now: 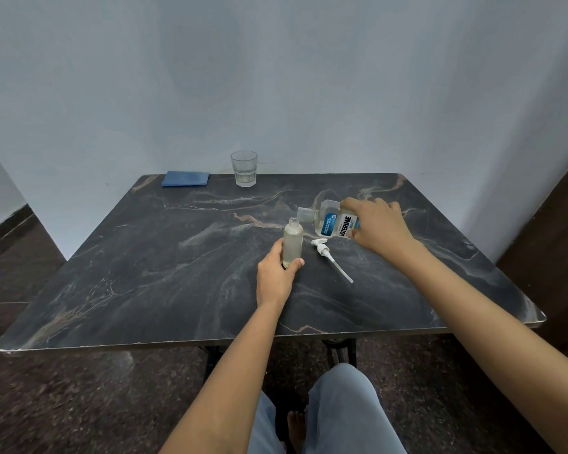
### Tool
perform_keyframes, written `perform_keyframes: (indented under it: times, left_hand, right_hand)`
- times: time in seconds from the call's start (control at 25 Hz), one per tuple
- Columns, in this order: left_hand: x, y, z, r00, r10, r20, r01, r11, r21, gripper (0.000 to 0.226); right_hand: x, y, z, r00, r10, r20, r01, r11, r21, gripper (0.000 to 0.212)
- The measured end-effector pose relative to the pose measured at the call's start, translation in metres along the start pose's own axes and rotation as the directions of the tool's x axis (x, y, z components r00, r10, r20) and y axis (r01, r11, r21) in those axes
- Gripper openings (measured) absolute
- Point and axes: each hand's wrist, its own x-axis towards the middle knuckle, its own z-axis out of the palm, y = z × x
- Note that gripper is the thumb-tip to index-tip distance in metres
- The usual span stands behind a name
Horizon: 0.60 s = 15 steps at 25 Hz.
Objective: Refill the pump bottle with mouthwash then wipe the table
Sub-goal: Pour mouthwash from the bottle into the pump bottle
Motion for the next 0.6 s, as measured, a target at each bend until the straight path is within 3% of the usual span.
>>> perform_keyframes:
  times: [0.6]
  left_hand:
    - [-0.0007,0.0008,0.0003,1.000,0.012,-0.005,-0.012,1.000,-0.022,0.057]
  right_hand:
    - [0.0047,-0.0044,-0.0102,0.999,-0.047,-0.028,0.043,0.993,-0.109,0.050]
